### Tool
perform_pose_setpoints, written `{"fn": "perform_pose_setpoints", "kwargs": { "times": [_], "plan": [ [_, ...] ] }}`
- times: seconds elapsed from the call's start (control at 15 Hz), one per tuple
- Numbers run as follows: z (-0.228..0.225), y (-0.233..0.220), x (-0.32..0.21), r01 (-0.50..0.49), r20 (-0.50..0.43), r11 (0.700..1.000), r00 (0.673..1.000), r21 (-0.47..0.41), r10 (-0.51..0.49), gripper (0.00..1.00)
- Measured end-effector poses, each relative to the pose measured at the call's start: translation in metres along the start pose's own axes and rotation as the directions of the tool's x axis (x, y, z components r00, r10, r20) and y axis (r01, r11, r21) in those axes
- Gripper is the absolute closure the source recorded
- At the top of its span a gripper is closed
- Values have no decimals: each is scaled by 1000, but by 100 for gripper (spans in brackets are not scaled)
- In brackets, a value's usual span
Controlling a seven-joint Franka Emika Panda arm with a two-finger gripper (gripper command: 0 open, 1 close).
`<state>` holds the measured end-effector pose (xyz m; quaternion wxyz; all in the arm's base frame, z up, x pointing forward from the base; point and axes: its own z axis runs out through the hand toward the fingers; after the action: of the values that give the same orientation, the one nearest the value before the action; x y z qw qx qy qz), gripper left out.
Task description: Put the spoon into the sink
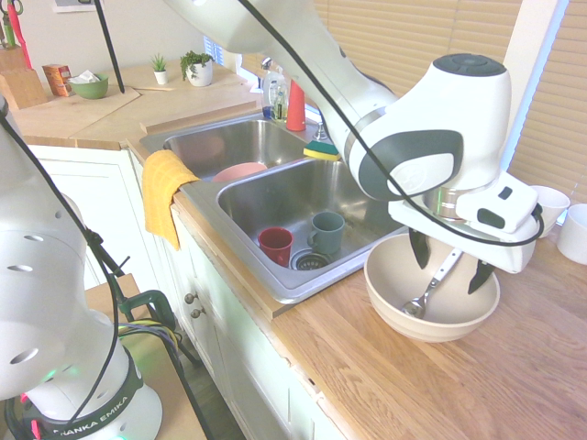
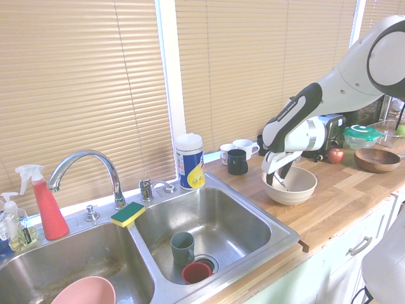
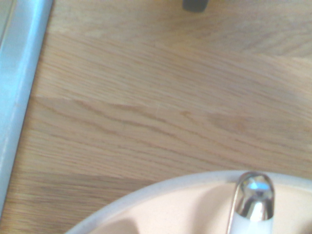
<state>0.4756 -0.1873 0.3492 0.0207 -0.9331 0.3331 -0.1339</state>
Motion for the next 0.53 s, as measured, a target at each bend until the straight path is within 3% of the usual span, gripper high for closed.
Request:
{"fn": "perform_pose_setpoints", "kwargs": {
  "times": [0.53],
  "plan": [
    [-2,1,2,-1,-7,1000,1000,7,1,100]
  ]
}}
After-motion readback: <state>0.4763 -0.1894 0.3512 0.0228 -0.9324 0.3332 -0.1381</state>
